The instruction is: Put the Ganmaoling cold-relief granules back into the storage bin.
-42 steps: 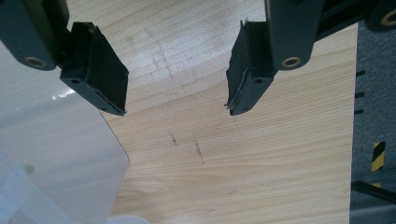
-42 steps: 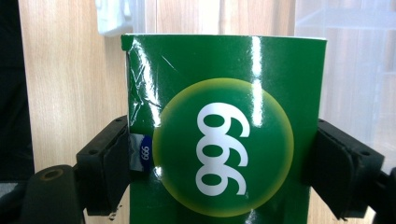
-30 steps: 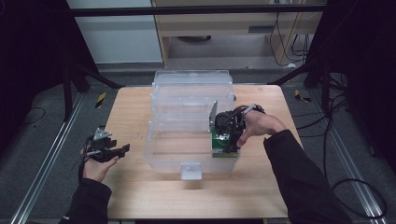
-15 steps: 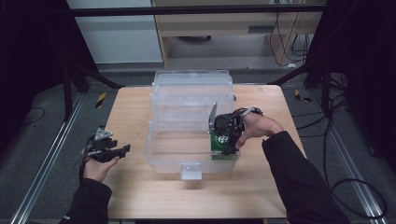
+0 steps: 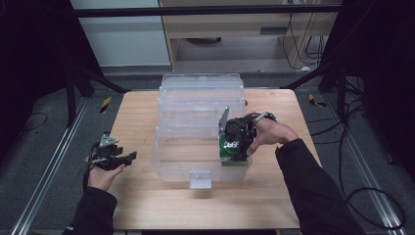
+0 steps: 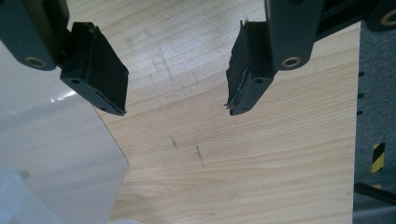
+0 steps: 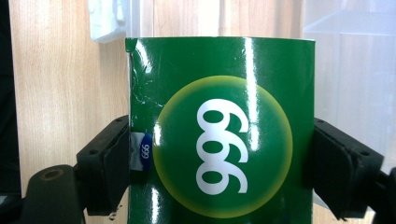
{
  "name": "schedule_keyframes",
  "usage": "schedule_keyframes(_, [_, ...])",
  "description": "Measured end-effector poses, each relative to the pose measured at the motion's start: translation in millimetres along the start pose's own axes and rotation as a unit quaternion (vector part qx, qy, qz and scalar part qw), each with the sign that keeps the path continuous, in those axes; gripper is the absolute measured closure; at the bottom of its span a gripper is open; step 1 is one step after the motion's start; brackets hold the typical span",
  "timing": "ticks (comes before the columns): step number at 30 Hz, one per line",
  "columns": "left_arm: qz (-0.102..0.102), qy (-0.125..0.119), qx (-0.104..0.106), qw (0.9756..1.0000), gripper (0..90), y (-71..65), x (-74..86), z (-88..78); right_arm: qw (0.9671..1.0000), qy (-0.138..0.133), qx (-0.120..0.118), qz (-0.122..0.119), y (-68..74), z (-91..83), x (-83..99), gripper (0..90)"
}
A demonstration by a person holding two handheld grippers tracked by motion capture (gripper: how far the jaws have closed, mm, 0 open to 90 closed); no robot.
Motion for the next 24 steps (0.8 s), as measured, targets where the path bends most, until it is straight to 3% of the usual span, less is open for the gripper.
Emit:
schedule_keyframes(7, [0.002, -0.002, 0.0, 1.0, 37.5, -0.6, -0.7, -0.3, 1.0, 0.008, 0.0, -0.005, 3.5, 5.5, 1.9, 17.5])
schedule_keyframes(10, [0.001, 0.0, 0.001, 1.0, 37.5, -1.0, 0.1, 0.5, 0.9999, -0.001, 0.001, 0.015, 4.1, 5.7, 4.1, 17.4])
schedule_keyframes(24, [0.003, 0.003, 0.001, 1.0, 37.5, -1.9, 0.6, 1.3, 0.9995, 0.0, 0.002, 0.03, 2.2, 0.3, 9.7, 17.6])
Point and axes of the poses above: each handheld gripper's, and its own axes: z roughly forward along the jaws, x roughly out of its underside, y roughly to its left, the point moved 6 cm from there along z, roughly forward along the jaws, and after that the axes turned 4 degrees about -y, right-handed, at the moved point
